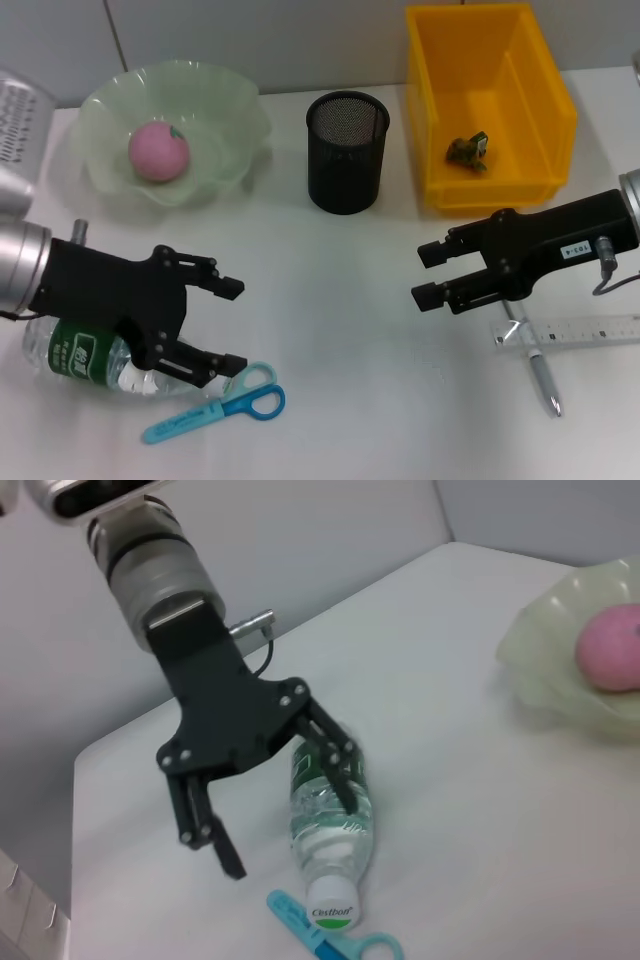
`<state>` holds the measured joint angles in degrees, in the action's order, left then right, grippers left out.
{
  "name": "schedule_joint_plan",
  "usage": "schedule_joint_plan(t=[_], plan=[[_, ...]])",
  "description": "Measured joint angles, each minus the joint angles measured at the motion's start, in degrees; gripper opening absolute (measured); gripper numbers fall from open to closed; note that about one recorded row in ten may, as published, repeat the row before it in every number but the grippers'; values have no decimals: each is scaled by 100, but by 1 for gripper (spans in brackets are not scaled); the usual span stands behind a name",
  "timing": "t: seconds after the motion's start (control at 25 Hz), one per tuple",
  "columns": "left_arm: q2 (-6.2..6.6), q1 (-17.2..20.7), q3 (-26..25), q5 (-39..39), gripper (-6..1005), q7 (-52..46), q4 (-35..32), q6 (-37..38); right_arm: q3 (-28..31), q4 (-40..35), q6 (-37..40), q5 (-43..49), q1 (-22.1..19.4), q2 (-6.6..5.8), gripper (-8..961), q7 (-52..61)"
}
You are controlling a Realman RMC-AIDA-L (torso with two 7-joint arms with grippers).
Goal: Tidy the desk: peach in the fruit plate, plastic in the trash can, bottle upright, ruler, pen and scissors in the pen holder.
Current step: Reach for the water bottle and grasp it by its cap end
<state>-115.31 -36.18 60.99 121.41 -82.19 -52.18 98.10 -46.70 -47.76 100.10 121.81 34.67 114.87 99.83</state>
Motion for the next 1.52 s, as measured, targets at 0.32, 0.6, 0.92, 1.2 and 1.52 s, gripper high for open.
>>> schedule_joint_plan(t=[0.32, 0.6, 0.92, 1.2, 1.52], plan=[[-190, -314, 0, 871, 841, 419, -237, 164, 26, 133, -166, 70, 223, -54, 722, 334], [-258, -303, 41, 1218, 841, 694, -544, 284, -4, 226, -276, 99, 339, -90, 723, 639], [-285, -147, 471, 1252, 841, 674, -1001, 330, -14, 250, -334, 102, 363, -41, 723, 765], [-313, -118, 731, 1395, 841, 574, -1128, 185, -15, 250, -326, 102, 374, -46, 722, 941], [-317, -141, 1023, 1423, 841, 557, -1095, -73, -15, 250, -324, 102, 391, -55, 723, 988]])
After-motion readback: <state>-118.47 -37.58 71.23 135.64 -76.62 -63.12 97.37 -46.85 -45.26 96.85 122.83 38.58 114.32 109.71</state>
